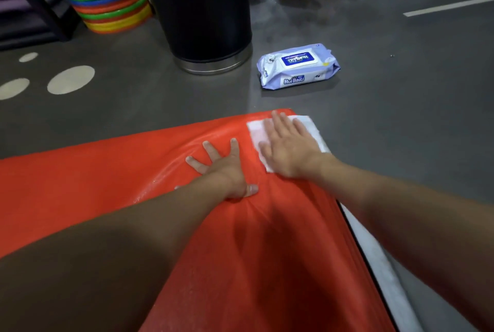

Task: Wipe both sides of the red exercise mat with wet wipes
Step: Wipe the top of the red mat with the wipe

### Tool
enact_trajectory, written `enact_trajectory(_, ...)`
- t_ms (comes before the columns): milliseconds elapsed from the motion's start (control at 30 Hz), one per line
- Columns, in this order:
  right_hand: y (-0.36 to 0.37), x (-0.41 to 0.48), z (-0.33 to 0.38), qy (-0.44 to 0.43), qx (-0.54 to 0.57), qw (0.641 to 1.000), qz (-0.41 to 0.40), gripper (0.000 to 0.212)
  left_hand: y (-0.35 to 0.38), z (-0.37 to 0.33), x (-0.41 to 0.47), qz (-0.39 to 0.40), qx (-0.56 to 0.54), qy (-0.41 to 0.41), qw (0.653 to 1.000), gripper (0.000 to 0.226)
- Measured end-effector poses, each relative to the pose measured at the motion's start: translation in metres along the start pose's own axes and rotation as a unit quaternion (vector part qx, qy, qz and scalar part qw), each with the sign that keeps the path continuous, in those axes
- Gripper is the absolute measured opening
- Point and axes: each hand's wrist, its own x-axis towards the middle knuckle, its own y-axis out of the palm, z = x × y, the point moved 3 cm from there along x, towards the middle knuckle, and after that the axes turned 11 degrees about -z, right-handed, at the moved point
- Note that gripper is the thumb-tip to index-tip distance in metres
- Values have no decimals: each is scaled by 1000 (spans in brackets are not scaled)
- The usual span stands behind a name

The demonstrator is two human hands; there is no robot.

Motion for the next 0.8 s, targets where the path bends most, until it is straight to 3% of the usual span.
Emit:
enact_trajectory(67,1,4,2,67,14,998,-2,68,-4,-2,-4,6,2,2,1000,124)
enact_trajectory(100,2,-4,7,57,16,998,-9,68,-7,-4,-5,6,0,7,1000,123)
enact_trajectory(233,-4,-50,9,-89,14,996,-6,81,-3,10,-17,24,-34,50,998,131)
enact_trajectory(333,-6,-31,0,3,11,1000,-7,66,12,25,-60,61,-2,118,991,135)
enact_trajectory(433,-1,-43,20,56,19,998,-18,71,14,28,-81,47,28,138,989,130)
enact_trajectory(567,1,-88,23,-88,23,996,-3,84,16,20,-75,49,35,134,989,129)
enact_trajectory(633,-6,-73,8,-11,15,1000,9,87,16,24,-77,43,39,139,989,128)
enact_trajectory(700,-8,-59,4,104,8,995,-7,76,16,23,-77,44,42,139,988,130)
enact_trajectory(767,-4,-65,20,125,20,992,-10,74,15,20,-77,43,45,137,989,131)
enact_trajectory(800,0,-75,32,89,25,996,-15,79,14,20,-77,44,44,136,989,130)
